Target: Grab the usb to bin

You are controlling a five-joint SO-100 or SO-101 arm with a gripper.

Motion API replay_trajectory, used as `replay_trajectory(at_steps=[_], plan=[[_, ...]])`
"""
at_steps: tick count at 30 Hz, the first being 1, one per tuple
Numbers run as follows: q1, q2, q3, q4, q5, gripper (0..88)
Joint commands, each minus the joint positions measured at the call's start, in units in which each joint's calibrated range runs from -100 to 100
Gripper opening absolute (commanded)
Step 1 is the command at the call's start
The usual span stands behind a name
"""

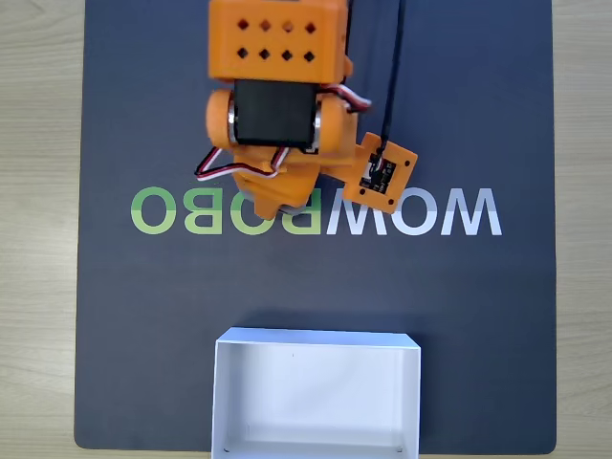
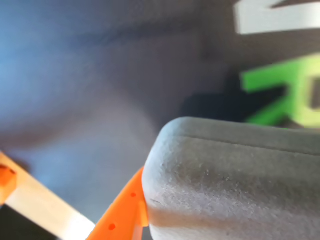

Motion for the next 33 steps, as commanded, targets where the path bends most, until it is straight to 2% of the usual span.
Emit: replay_trajectory(at_steps=[1, 11, 16, 20, 25, 33], plan=[[0.0, -13.1, -9.3, 4.1, 0.4, 12.5], [-2.3, -31.3, -33.1, 14.4, 7.5, 12.5], [-4.1, -41.5, -34.0, 15.9, 10.7, 12.5], [-5.4, -46.1, -31.8, 15.9, 11.5, 12.5], [-5.4, -39.4, -32.2, 15.8, 10.8, 12.5], [-4.9, -10.3, -43.6, 9.4, 10.8, 12.5]])
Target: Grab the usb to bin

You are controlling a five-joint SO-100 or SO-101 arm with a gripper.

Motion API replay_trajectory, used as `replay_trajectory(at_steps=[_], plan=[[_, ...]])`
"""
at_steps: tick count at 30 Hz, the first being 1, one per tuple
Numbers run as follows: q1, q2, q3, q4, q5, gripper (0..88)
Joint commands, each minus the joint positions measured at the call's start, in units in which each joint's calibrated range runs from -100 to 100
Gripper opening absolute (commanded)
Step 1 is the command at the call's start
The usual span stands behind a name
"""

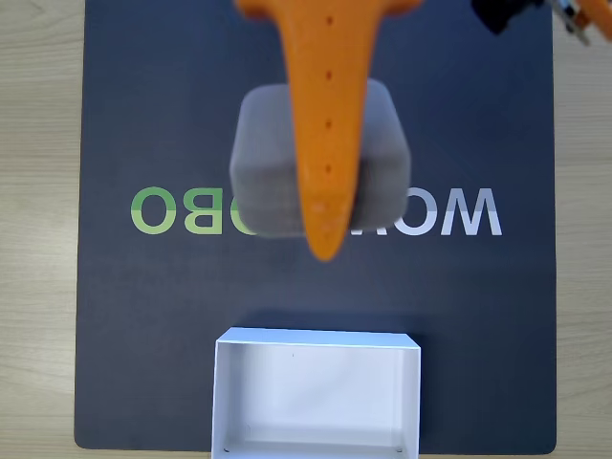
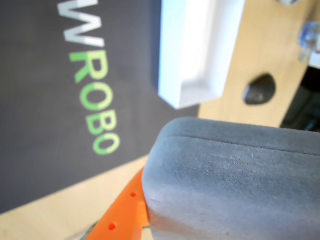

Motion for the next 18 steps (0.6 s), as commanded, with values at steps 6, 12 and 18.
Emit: replay_trajectory(at_steps=[6, 12, 18], plan=[[0.0, 32.0, -25.4, -5.8, -0.3, 12.5], [0.8, 51.9, -43.8, -5.9, -0.2, 12.5], [3.2, 58.1, -46.3, -12.8, -0.2, 12.6]])
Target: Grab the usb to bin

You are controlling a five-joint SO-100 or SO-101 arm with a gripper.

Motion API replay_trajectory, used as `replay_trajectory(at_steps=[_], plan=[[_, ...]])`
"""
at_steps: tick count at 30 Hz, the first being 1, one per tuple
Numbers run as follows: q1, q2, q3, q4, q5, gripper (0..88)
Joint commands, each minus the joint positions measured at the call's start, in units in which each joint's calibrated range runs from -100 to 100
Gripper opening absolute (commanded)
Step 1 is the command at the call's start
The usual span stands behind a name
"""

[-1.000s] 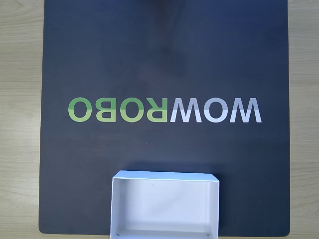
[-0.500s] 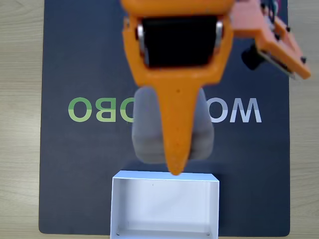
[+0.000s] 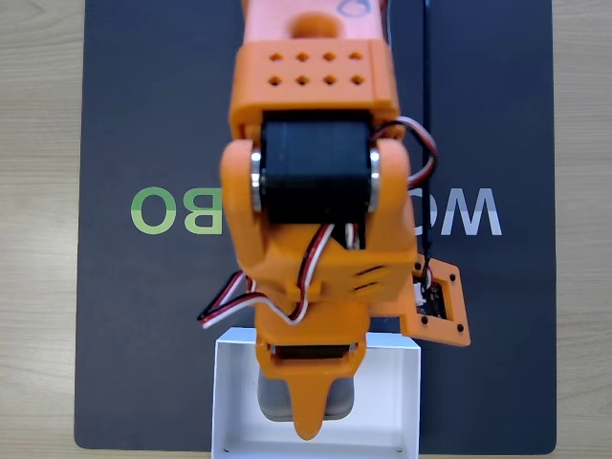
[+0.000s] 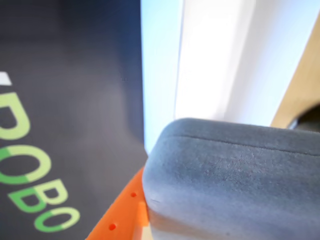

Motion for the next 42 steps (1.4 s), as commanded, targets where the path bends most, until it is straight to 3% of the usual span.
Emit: replay_trajectory(at_steps=[1, 13, 26, 33, 42], plan=[[1.8, -0.2, -4.2, -4.8, -0.2, 12.6], [3.4, 2.7, -3.9, -9.6, 0.3, 12.8], [2.7, 2.2, -3.9, -9.5, 0.3, 24.1], [2.6, 0.0, -4.0, -9.5, 0.4, 25.4], [1.5, -0.6, -4.0, -9.3, 3.3, 47.4]])
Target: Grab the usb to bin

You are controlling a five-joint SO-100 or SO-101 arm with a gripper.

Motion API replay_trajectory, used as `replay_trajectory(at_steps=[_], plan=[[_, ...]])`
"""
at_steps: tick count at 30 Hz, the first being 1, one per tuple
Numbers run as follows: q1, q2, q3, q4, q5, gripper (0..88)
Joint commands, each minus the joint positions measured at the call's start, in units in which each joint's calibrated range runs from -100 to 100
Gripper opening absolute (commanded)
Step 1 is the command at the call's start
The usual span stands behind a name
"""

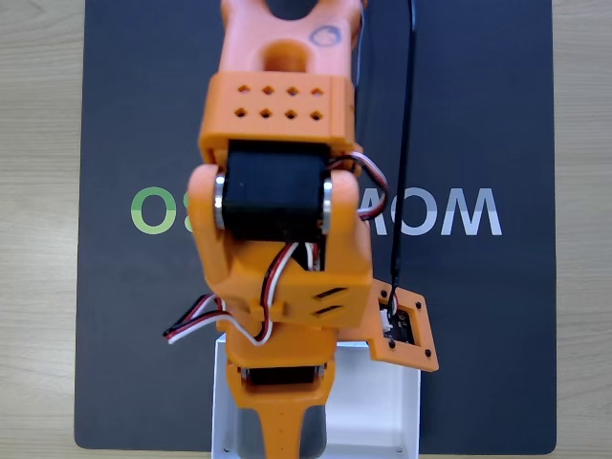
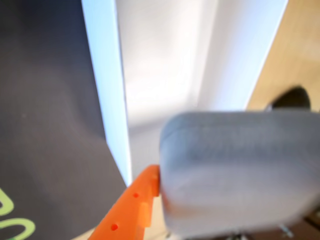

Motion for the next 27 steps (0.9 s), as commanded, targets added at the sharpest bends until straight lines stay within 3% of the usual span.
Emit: replay_trajectory(at_steps=[1, 12, 15, 22, 24, 27], plan=[[-0.9, -4.5, -3.2, -1.1, 0.7, 48.6], [-1.4, -12.2, -3.1, -0.2, 0.4, 50.0], [-1.4, -19.1, -1.1, 1.8, -3.0, 41.1], [-1.1, -42.8, 13.6, 5.6, -7.1, 4.7], [-1.2, -49.3, 19.8, 7.1, -6.9, 0.5], [-1.3, -59.8, 29.8, 11.2, -6.7, 3.3]])
